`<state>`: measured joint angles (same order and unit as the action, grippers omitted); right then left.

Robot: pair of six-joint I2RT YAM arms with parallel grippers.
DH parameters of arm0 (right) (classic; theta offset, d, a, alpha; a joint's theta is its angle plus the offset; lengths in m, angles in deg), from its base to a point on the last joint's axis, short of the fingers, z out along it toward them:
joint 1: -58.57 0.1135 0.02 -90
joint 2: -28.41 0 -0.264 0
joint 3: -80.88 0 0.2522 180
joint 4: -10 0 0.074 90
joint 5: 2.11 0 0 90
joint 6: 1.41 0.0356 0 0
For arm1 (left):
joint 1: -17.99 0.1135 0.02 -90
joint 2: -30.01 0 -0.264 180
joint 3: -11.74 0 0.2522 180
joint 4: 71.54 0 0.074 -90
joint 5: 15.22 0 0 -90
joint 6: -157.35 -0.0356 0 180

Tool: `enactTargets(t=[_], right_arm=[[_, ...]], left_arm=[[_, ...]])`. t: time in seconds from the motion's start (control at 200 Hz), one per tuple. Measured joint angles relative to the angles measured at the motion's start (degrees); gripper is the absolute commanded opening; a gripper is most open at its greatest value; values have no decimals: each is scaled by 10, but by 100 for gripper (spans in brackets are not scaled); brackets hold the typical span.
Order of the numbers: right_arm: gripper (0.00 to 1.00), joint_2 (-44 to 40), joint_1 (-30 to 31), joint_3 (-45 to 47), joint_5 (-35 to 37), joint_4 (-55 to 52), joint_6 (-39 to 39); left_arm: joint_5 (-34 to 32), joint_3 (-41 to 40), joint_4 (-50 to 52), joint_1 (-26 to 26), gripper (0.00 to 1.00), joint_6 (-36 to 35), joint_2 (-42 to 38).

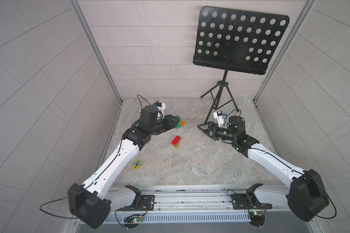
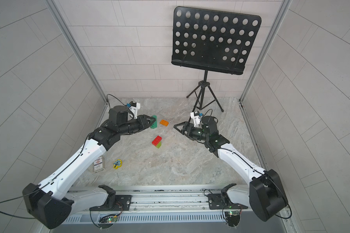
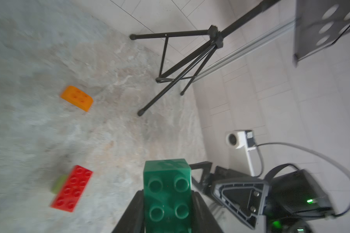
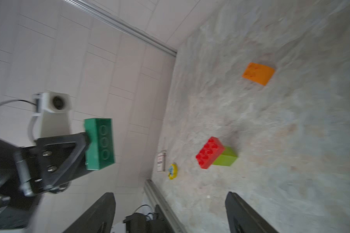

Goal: Assemble an ice cream with lego
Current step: Assemble the lego brick with the lego brick.

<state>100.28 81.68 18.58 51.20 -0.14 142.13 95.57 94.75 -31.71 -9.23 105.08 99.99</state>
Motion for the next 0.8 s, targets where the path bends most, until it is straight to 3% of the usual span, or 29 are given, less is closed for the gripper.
enactTargets(t=[0.105, 0.235, 0.375, 0.615, 0.801], right_arm=[[76, 57, 14, -42, 80, -85, -73], [69, 144, 34, -65, 139, -107, -121], [69, 182, 59, -28, 177, -74, -147], [69, 183, 77, 37, 218, 4, -163], [69, 192, 76, 37, 218, 54, -162]], left_arm=[[-107, 41, 115, -67, 0, -112, 47], [-218, 44, 204, -146, 0, -215, 129], [-275, 46, 250, -159, 0, -285, 199], [-293, 93, 287, -150, 0, -351, 259], [-217, 120, 289, -102, 0, -375, 268]])
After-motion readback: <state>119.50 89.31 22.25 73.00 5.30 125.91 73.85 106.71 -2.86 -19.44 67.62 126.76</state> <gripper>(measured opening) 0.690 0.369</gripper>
